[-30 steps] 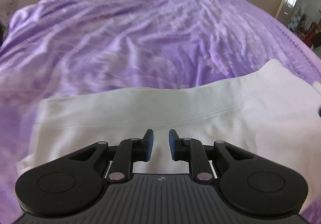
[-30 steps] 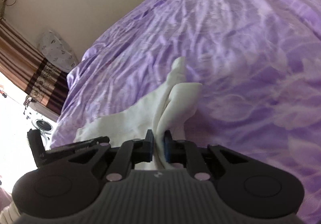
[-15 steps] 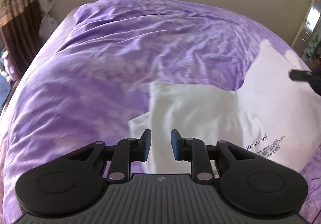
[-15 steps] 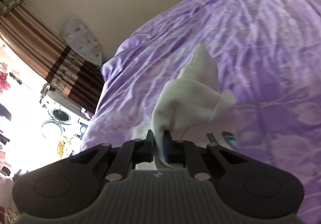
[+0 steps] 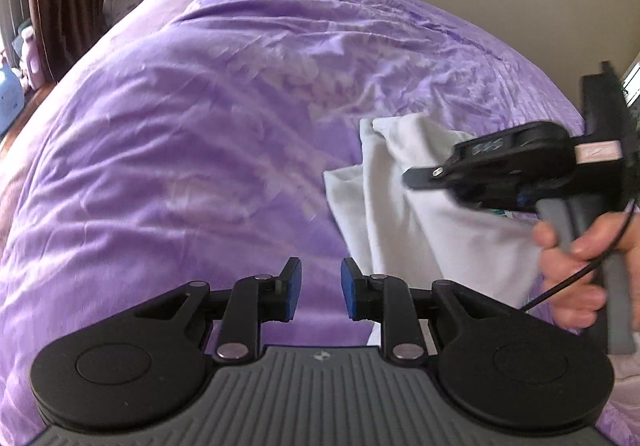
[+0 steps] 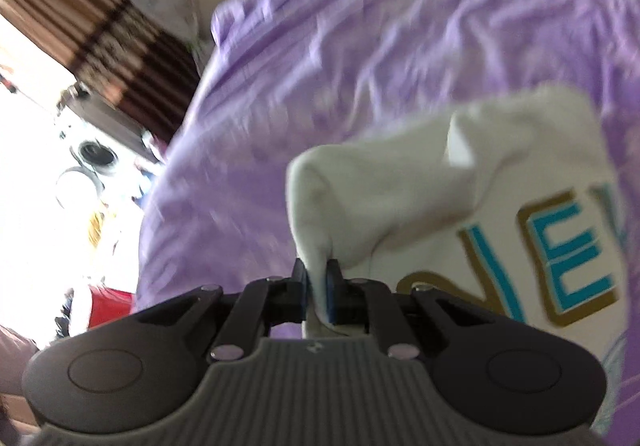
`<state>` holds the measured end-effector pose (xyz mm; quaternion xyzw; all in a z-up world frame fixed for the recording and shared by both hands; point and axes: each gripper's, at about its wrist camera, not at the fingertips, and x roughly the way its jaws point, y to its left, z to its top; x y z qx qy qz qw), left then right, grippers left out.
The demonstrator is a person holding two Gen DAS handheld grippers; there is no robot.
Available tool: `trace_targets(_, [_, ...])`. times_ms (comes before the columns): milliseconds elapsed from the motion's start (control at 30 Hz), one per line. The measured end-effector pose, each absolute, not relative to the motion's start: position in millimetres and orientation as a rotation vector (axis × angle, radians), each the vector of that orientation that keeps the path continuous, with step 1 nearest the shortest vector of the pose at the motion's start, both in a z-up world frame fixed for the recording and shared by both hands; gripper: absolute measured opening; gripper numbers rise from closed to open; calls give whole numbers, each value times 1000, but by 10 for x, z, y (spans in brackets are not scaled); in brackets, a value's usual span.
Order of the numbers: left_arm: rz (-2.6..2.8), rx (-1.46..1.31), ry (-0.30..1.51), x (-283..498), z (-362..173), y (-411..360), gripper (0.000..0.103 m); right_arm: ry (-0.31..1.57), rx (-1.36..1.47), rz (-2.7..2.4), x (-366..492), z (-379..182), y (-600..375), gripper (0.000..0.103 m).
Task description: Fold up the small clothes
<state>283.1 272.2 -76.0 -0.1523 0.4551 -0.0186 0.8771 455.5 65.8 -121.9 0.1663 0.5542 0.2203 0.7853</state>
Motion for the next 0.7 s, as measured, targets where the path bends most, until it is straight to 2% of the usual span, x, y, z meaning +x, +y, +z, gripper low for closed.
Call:
trace_targets(167, [-68,-418,954,2826,-921,2861,27,1236,295,485,4572,-1447,812,7])
trace_targets(267, [-89,-470,947,2824,-924,2873,28,1272,299,502,4644,-1531,830,15])
trace_targets(333, [-103,-486,935,2796,-873,2854,32,1275,295,523,4616,-1505,830,22])
trace_targets(433, [-120,-497,915,2732,-763,2794,35,1235,243,568,4500,-1295,834,32])
trace_targets(600, [-152,-561,891,2608,-656,2667,47,1125,204,644,4166,-813,633,36])
trace_targets(700, [-184,-646,877,2526,-649,2626,50,1052,193,635,3918,-649,360,36])
